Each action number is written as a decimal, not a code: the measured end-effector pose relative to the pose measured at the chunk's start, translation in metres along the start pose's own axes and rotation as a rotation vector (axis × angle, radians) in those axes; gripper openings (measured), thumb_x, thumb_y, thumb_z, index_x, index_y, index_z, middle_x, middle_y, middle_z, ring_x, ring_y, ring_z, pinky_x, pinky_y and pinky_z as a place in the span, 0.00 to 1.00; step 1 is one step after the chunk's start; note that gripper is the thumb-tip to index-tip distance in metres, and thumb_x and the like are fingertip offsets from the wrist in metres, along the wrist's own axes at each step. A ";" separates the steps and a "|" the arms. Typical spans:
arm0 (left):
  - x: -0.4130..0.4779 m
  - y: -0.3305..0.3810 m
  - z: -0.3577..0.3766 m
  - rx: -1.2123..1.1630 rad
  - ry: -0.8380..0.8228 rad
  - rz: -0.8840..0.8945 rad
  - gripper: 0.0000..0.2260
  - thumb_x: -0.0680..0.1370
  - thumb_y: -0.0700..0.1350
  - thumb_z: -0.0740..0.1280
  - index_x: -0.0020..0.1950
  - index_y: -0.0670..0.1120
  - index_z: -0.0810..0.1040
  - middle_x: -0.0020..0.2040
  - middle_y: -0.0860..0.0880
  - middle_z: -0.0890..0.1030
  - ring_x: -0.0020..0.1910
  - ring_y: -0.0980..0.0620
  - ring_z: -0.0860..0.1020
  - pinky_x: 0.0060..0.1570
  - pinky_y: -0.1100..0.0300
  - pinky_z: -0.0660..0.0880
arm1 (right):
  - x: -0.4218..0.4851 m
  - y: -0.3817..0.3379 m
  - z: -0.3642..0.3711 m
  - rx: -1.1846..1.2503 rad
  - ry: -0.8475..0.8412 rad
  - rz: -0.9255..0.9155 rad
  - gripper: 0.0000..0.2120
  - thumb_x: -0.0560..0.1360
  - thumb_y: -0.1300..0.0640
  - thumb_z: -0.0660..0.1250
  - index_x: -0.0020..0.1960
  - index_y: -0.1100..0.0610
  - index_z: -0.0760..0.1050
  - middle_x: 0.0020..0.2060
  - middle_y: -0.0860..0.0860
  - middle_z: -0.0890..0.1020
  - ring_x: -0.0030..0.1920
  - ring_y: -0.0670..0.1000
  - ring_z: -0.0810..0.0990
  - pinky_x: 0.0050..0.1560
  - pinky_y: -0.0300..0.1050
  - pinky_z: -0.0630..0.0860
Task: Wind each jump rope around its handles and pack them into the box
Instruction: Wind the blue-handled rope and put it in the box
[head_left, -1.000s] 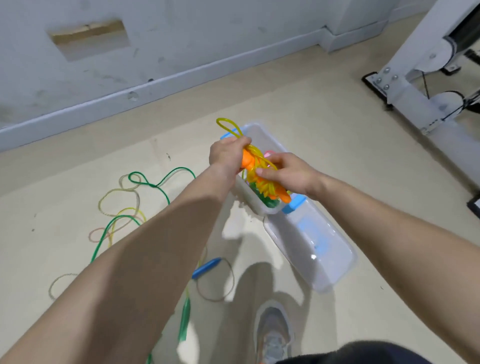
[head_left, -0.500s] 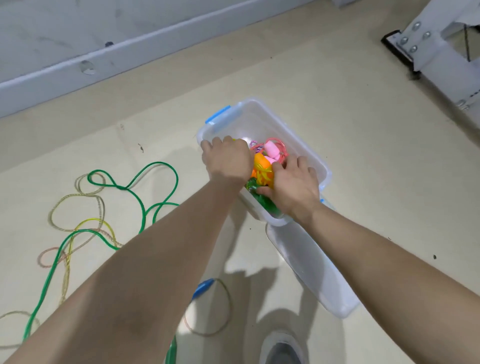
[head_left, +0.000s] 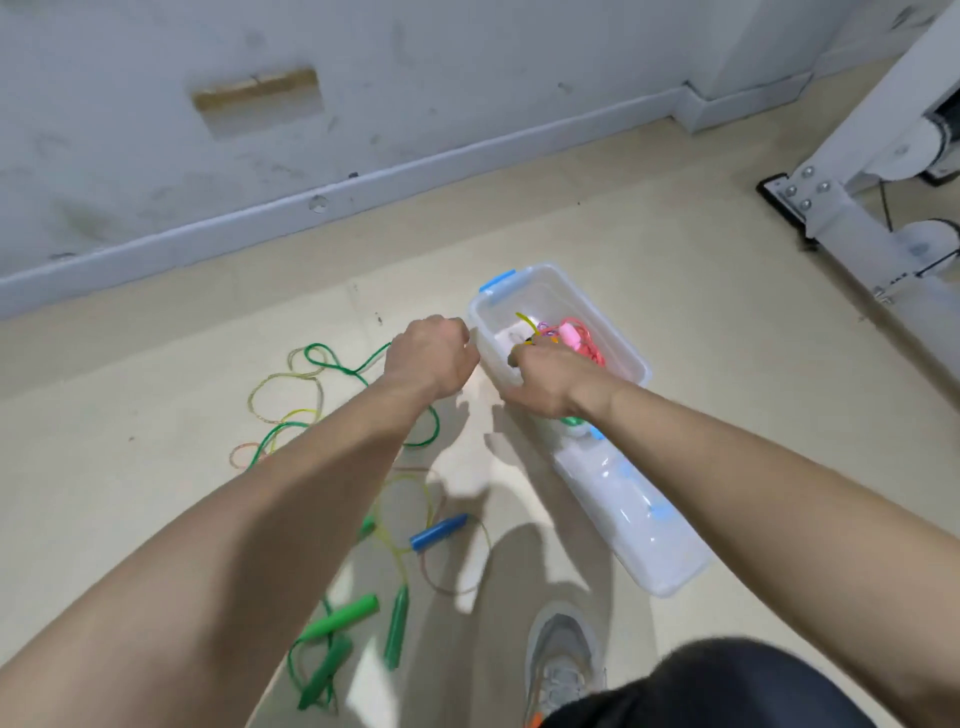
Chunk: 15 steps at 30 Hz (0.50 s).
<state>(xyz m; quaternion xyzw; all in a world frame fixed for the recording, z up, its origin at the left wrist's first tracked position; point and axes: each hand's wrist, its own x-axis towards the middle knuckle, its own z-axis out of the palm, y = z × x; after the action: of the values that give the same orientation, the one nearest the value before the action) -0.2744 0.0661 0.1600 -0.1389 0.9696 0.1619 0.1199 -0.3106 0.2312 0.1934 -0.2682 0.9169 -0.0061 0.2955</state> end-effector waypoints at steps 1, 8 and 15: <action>-0.015 -0.009 -0.012 -0.007 -0.018 -0.016 0.13 0.79 0.50 0.60 0.58 0.49 0.81 0.59 0.44 0.80 0.60 0.41 0.76 0.53 0.53 0.74 | -0.010 -0.017 -0.010 -0.028 -0.006 -0.051 0.22 0.78 0.47 0.63 0.69 0.56 0.73 0.64 0.58 0.75 0.65 0.60 0.73 0.62 0.50 0.73; -0.129 -0.087 -0.030 -0.039 -0.062 -0.115 0.08 0.79 0.47 0.59 0.46 0.51 0.77 0.55 0.44 0.83 0.56 0.41 0.79 0.48 0.55 0.73 | -0.048 -0.116 0.009 -0.125 -0.073 -0.254 0.16 0.79 0.48 0.63 0.64 0.51 0.78 0.62 0.53 0.81 0.63 0.57 0.78 0.61 0.48 0.75; -0.196 -0.151 0.060 -0.134 -0.277 -0.276 0.09 0.79 0.47 0.59 0.50 0.47 0.78 0.53 0.44 0.82 0.53 0.42 0.78 0.49 0.54 0.76 | -0.036 -0.116 0.132 -0.155 -0.268 -0.170 0.17 0.79 0.55 0.62 0.66 0.55 0.77 0.64 0.57 0.79 0.63 0.59 0.78 0.62 0.49 0.75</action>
<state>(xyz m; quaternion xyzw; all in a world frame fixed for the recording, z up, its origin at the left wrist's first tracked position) -0.0337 -0.0051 0.1166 -0.2545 0.9026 0.2258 0.2636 -0.1573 0.1698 0.1236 -0.3652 0.8411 0.0757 0.3918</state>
